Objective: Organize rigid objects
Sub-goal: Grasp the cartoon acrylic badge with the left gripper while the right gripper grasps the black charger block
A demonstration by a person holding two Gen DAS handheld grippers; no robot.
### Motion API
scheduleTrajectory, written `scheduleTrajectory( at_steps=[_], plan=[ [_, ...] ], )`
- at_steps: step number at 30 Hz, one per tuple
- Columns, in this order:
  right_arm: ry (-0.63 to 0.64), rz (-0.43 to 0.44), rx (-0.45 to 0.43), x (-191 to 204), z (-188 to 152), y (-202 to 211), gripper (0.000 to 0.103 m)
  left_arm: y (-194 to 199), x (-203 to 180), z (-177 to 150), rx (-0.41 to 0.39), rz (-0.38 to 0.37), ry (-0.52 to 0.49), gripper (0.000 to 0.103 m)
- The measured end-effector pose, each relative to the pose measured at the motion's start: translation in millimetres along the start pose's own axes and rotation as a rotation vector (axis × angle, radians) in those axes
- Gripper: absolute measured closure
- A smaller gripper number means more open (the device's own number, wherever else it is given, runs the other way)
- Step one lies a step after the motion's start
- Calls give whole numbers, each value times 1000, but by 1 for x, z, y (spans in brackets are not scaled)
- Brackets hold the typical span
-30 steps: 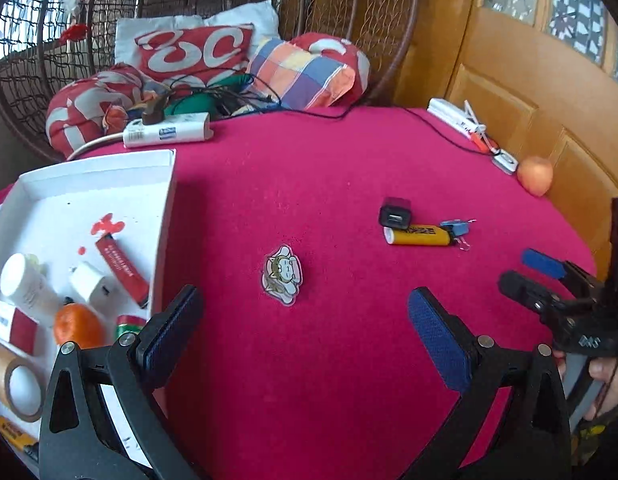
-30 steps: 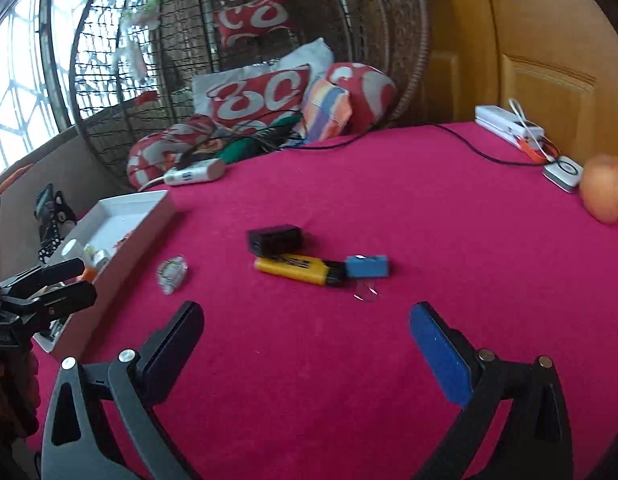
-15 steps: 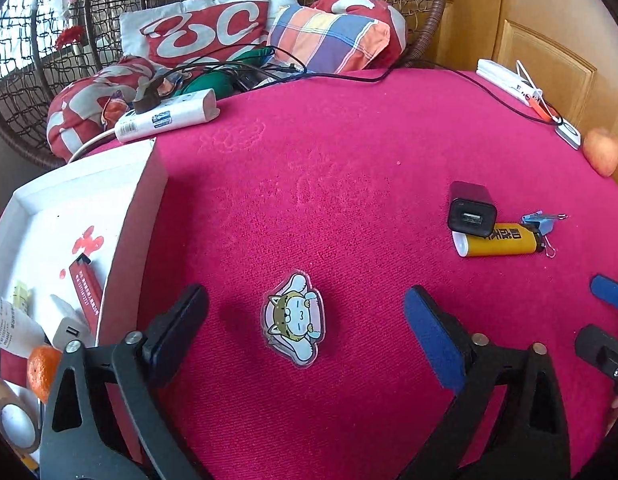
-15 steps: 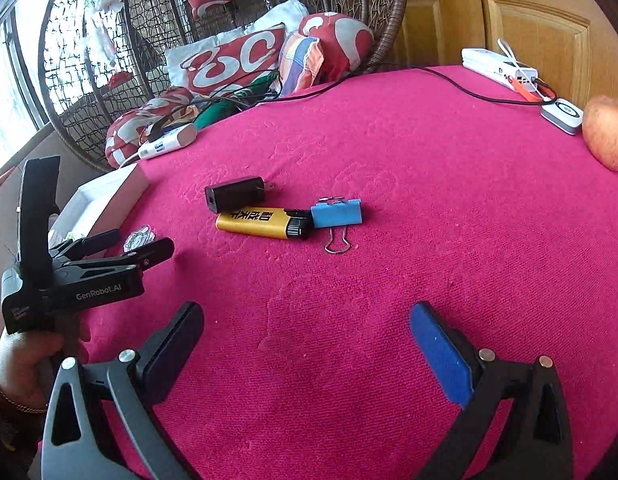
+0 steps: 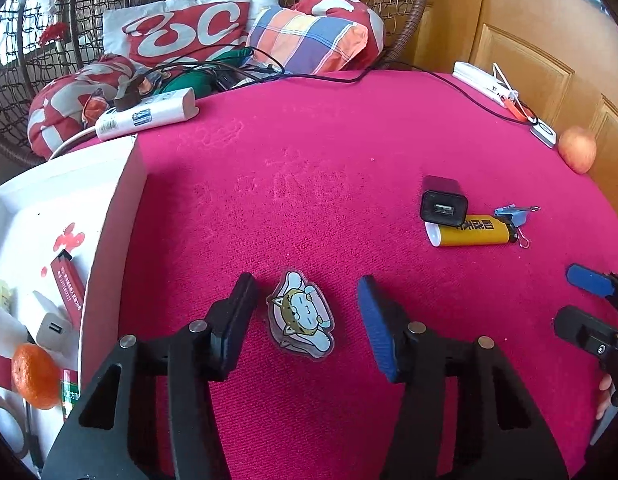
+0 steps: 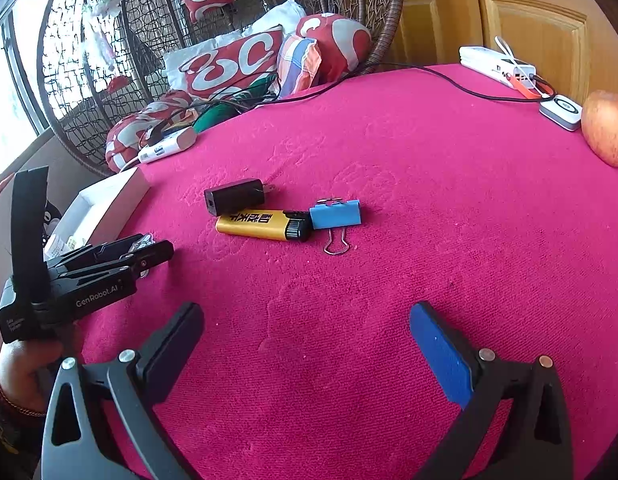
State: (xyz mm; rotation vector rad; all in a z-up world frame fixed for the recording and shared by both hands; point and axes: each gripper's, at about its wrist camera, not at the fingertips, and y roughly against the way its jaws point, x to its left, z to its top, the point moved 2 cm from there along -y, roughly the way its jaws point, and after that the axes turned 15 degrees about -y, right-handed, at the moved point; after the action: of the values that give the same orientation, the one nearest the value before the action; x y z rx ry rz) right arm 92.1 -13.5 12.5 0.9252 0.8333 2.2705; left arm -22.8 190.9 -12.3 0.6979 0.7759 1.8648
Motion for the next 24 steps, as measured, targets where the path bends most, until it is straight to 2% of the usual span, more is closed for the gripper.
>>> scheduleTrajectory(
  at_steps=[4, 7, 9, 11, 14, 16, 18, 21, 24],
  plan=[
    [-11, 14, -1, -2, 0, 1, 0, 4, -5, -4, 1, 9, -12, 51],
    [-14, 15, -2, -2, 0, 2, 0, 10, -8, -10, -4, 10, -16, 70],
    [-12, 16, -5, -2, 0, 2, 0, 12, -10, -12, -8, -3, -24, 70],
    [10, 59, -33, 3, 1, 8, 0, 14, -10, -14, -12, -17, -24, 70],
    [114, 81, -113, 23, 9, 20, 0, 14, -9, -14, -16, -28, -16, 70],
    [175, 92, -126, 39, 21, 18, 0, 14, -9, -14, -18, -31, -13, 70],
    [212, 99, -103, 51, 35, 4, 0, 14, -10, -14, -17, -29, -13, 70],
    [216, 123, -16, 63, 56, -29, 0, 14, -11, -14, -17, -26, -15, 70],
    [237, 106, 71, 70, 62, -64, 0, 14, -11, -14, -16, -25, -16, 70]
  ],
)
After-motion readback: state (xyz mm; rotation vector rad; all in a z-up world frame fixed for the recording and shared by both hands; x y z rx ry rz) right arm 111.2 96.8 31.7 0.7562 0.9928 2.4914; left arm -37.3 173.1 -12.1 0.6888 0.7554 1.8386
